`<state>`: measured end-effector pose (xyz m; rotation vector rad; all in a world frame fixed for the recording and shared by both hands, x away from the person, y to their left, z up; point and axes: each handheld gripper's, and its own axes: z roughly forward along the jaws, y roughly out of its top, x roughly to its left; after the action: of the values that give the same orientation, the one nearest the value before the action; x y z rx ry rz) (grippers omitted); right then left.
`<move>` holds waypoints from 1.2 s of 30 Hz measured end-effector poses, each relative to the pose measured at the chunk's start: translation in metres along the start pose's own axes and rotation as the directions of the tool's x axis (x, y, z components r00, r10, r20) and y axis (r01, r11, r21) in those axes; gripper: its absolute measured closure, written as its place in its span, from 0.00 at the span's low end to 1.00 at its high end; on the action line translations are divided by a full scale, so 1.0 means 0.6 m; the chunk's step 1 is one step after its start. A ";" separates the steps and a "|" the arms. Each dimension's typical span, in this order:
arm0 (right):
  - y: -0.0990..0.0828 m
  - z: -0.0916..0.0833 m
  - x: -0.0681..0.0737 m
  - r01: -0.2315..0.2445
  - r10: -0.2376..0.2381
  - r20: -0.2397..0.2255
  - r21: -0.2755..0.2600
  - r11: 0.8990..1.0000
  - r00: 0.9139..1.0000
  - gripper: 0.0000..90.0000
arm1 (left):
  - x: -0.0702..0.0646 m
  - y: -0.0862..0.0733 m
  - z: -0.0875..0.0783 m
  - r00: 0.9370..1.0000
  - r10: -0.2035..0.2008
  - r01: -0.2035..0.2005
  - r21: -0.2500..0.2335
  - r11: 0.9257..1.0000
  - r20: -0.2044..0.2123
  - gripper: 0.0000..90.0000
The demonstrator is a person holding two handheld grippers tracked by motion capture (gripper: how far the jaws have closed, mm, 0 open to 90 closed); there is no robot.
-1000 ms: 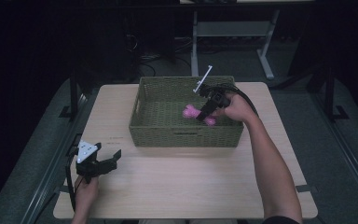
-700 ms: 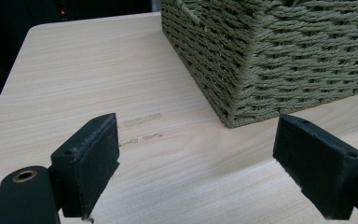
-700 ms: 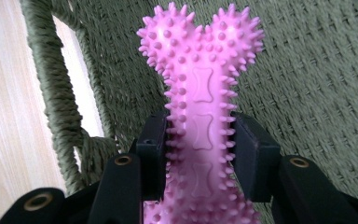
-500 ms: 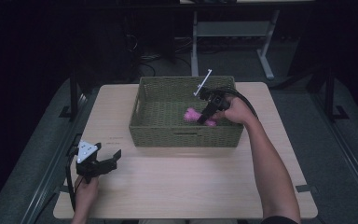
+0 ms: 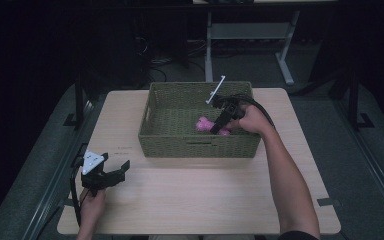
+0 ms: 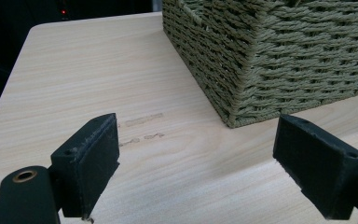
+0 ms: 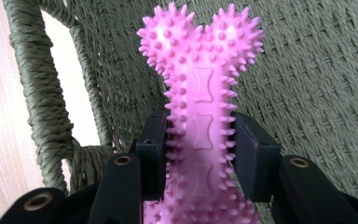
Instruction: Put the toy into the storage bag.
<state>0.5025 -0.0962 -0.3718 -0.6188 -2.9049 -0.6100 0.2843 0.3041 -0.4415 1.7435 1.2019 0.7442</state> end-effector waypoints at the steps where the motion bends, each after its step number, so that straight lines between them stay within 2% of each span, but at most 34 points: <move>1: 0.000 0.001 0.000 0.001 -0.001 -0.003 0.000 1.000 1.000 0.64 | 0.000 0.000 0.000 1.000 0.001 -0.001 0.001 1.000 0.000 0.15; 16: 0.002 0.006 -0.001 -0.007 0.007 -0.008 0.001 1.000 1.000 0.62 | 0.001 0.000 -0.001 1.000 0.004 -0.004 0.004 1.000 -0.002 0.15; 19: -0.001 0.002 -0.003 -0.022 0.022 -0.020 -0.034 0.999 1.000 0.62 | 0.001 0.000 0.000 1.000 0.004 -0.004 0.004 1.000 -0.001 0.15; 26: -0.011 -0.006 -0.003 -0.033 0.033 -0.007 -0.039 0.999 0.999 0.59 | 0.000 0.000 0.000 1.000 0.001 -0.001 0.005 1.000 0.002 0.15; 30: -0.018 -0.014 -0.002 -0.048 0.048 -0.006 -0.064 0.997 0.999 0.57 | -0.001 0.001 0.001 1.000 0.000 0.000 0.004 1.000 0.005 0.15; 36: -0.025 -0.026 0.003 -0.052 0.052 -0.001 -0.072 0.996 0.999 0.53 | -0.001 0.000 0.000 1.000 0.001 -0.001 0.006 1.000 0.009 0.15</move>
<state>0.4949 -0.1143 -0.3625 -0.7008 -2.8684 -0.7112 0.2840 0.3033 -0.4413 1.7507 1.1979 0.7334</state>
